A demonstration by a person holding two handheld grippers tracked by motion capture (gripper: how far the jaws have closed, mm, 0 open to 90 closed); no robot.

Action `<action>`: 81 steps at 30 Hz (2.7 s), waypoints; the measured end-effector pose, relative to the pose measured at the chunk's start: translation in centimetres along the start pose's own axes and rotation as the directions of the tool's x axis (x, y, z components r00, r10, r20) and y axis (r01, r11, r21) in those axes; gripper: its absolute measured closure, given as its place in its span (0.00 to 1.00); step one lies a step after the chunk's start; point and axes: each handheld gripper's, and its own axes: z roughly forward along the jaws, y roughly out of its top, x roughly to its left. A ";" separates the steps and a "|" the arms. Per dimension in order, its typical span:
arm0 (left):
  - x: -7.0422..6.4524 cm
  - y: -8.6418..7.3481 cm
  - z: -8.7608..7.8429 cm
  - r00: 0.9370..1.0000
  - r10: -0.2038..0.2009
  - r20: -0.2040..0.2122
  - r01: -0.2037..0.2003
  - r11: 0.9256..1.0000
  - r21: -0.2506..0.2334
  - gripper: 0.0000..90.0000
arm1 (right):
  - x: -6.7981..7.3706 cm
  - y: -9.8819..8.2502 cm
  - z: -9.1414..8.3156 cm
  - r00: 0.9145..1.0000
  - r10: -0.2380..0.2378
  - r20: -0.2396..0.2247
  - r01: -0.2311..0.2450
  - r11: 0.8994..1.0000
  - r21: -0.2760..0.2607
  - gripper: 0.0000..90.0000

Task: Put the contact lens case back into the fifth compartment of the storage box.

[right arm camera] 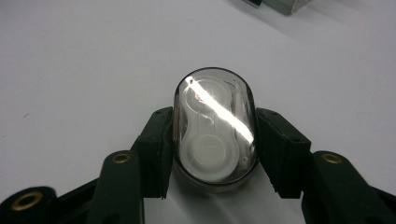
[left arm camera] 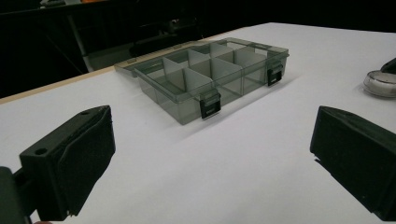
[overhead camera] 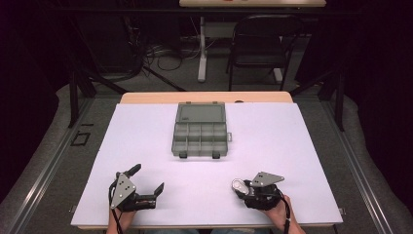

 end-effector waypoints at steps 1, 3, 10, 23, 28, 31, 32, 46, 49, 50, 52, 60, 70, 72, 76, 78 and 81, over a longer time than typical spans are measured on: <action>0.0 0.0 0.0 1.000 0.002 -0.001 -0.002 1.000 -0.002 0.00 | 0.0 0.0 -0.1 1.000 0.000 0.001 0.000 1.000 -0.006 0.55; 0.0 0.0 -0.1 1.000 0.006 -0.003 -0.006 1.000 -0.003 0.00 | 0.0 0.2 -0.4 1.000 -0.004 0.004 0.004 1.000 -0.020 0.55; -0.1 0.0 0.0 1.000 0.004 -0.005 -0.004 1.000 -0.001 0.00 | 0.1 0.3 -0.7 1.000 -0.014 -0.005 0.014 1.000 -0.018 0.55; -0.1 0.0 0.0 1.000 0.005 -0.009 -0.005 1.000 0.000 0.00 | 0.0 1.0 -1.3 1.000 -0.031 0.001 0.031 0.999 -0.042 0.55; -0.2 0.1 0.0 1.000 0.008 -0.017 -0.008 1.000 0.000 0.00 | -0.2 1.4 -1.4 1.000 -0.028 -0.003 0.028 0.998 -0.051 0.55; -0.3 0.1 -0.1 1.000 0.012 -0.017 -0.012 1.000 0.002 0.00 | -0.2 1.6 -1.4 0.999 -0.034 0.003 0.034 0.998 -0.055 0.55; -0.3 0.1 -0.1 1.000 0.013 -0.017 -0.013 1.000 0.000 0.00 | -0.2 1.7 -1.5 0.999 -0.034 0.004 0.034 0.998 -0.057 0.55; 0.1 0.1 -0.4 0.999 0.002 -0.034 -0.002 1.000 -0.008 0.00 | -0.4 2.4 -1.7 0.999 -0.034 0.014 0.035 0.996 -0.077 0.55; 0.0 0.2 -0.5 1.000 0.006 -0.031 -0.006 1.000 -0.007 0.00 | -0.4 2.5 -1.8 0.999 -0.034 0.016 0.035 0.996 -0.084 0.55; 0.0 0.2 -0.4 1.000 0.005 -0.030 -0.006 1.000 -0.008 0.00 | -0.5 2.6 -1.8 0.999 -0.033 0.016 0.034 0.996 -0.087 0.55; 0.0 0.1 -0.4 0.999 -0.002 -0.033 0.002 1.000 -0.006 0.00 | -0.6 2.6 -1.7 0.999 -0.036 0.019 0.037 0.996 -0.085 0.55; -0.1 0.1 -0.4 0.999 0.003 -0.038 -0.003 1.000 -0.006 0.00 | -0.9 3.6 -1.6 0.999 -0.048 0.025 0.050 0.993 -0.103 0.55; 0.0 0.2 -0.3 0.999 0.000 -0.047 0.000 1.000 0.003 0.00 | -1.4 4.6 -1.3 0.998 -0.053 0.019 0.055 0.992 -0.117 0.55; -0.1 0.2 -0.3 0.999 0.000 -0.048 0.000 1.000 0.001 0.00 | -1.4 4.7 -1.1 0.998 -0.052 0.018 0.054 0.992 -0.116 0.55; -0.1 0.2 -0.2 0.999 -0.002 -0.051 0.002 1.000 -0.001 0.00 | -1.4 5.1 -0.8 0.998 -0.066 0.020 0.067 0.991 -0.112 0.55; -0.1 0.2 -0.2 0.999 0.005 -0.048 -0.005 1.000 0.002 0.00 | -1.4 5.3 -0.7 0.997 -0.068 0.018 0.070 0.991 -0.117 0.55; -0.1 0.3 -0.2 0.999 0.004 -0.050 -0.004 1.000 0.001 0.00 | -1.5 5.6 -0.5 0.997 -0.074 0.016 0.075 0.990 -0.122 0.55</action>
